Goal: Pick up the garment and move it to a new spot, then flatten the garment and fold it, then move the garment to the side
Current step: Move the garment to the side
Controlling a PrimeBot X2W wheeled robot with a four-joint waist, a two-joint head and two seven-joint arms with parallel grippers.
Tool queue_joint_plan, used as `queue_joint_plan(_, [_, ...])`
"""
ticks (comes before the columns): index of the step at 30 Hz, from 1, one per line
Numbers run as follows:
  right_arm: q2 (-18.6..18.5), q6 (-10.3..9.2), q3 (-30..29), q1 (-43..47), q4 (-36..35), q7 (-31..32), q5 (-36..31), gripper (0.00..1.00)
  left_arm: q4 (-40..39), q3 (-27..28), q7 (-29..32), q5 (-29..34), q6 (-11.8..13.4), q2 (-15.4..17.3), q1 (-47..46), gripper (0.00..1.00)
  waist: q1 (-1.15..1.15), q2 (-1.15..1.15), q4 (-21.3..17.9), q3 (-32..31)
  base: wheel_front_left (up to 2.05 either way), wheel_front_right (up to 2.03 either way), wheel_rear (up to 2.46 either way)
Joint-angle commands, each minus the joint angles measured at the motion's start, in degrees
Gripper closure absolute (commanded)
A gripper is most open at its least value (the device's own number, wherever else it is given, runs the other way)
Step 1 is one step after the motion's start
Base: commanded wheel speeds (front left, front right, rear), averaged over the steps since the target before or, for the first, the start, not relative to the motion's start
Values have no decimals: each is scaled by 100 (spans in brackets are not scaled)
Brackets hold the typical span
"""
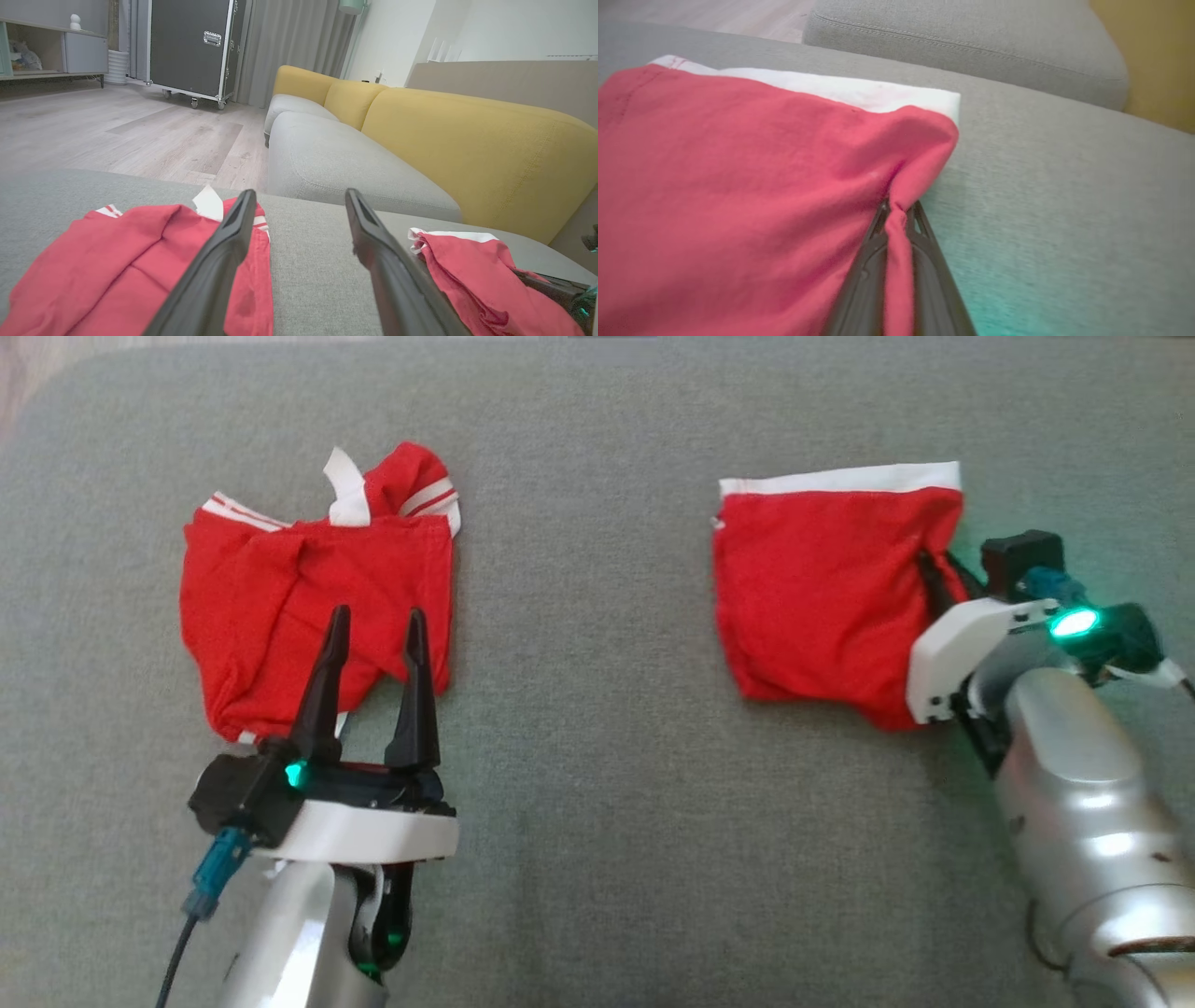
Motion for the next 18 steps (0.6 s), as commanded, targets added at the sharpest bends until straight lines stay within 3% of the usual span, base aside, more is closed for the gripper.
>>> queue_joint_plan(1, [-117, -5, 213, -251, -107, -107, -112, 100, -182, 247, -29, -21, 30, 36, -124, 0, 0, 0, -64, -77, 0, 0, 0])
queue_joint_plan(9, [-696, -5, 975, -449, 94, 6, -290, 100, -234, 329, -29, -8, 32, 36, -99, 0, 0, 0, -189, -168, 0, 0, 0])
queue_joint_plan(13, [-1313, -5, 1351, -616, 249, 95, -282, 100, -302, 325, -29, -9, 36, 36, -126, 0, 0, 0, -201, -75, 0, 0, 0])
queue_joint_plan(15, [-1689, -5, 1477, -693, 309, 126, -302, 100, -341, 313, -29, -12, 33, 36, -159, 0, 0, 0, -189, 6, 0, 0, 0])
queue_joint_plan(16, [-2055, -5, 1539, -739, 363, 171, -341, 100, -368, 301, -29, -29, 26, 36, -193, 0, 0, 0, -168, 85, 0, 0, 0])
queue_joint_plan(18, [-2335, -5, 1487, -769, 423, 214, -300, 100, -381, 290, -29, -50, 20, 36, -227, 0, 0, 0, -148, 158, 0, 0, 0])
